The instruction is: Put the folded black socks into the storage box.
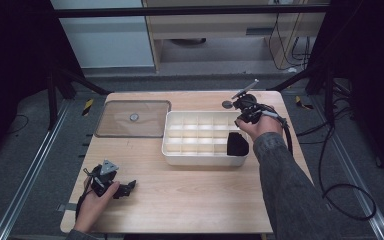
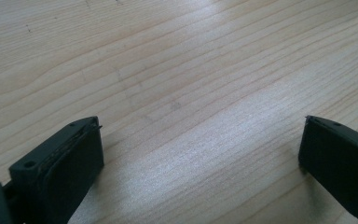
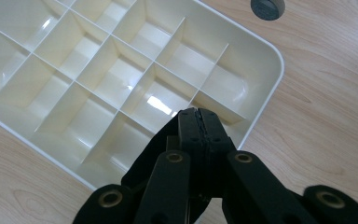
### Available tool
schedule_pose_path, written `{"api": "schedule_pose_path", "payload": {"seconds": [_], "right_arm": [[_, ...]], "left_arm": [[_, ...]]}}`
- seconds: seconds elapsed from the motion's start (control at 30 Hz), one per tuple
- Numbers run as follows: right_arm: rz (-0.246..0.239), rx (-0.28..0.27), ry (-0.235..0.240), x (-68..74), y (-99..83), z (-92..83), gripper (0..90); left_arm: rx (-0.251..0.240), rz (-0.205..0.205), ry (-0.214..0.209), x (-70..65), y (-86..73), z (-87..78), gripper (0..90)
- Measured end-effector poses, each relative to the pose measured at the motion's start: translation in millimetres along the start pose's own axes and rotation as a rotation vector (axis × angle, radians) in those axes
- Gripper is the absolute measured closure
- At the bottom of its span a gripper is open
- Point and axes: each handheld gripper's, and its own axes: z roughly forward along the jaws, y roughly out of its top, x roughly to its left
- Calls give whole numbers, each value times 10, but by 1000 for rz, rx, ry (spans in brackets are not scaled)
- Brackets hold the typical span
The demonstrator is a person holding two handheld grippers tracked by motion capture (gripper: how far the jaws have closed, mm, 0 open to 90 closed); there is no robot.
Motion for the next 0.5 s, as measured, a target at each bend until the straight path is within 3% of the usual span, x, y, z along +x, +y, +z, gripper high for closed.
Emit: {"api": "schedule_pose_path", "payload": {"seconds": [0.5], "right_arm": [[-4,33,20,52,15,54,899]], "left_arm": [[1,0,1,-1,0,-1,0]]}}
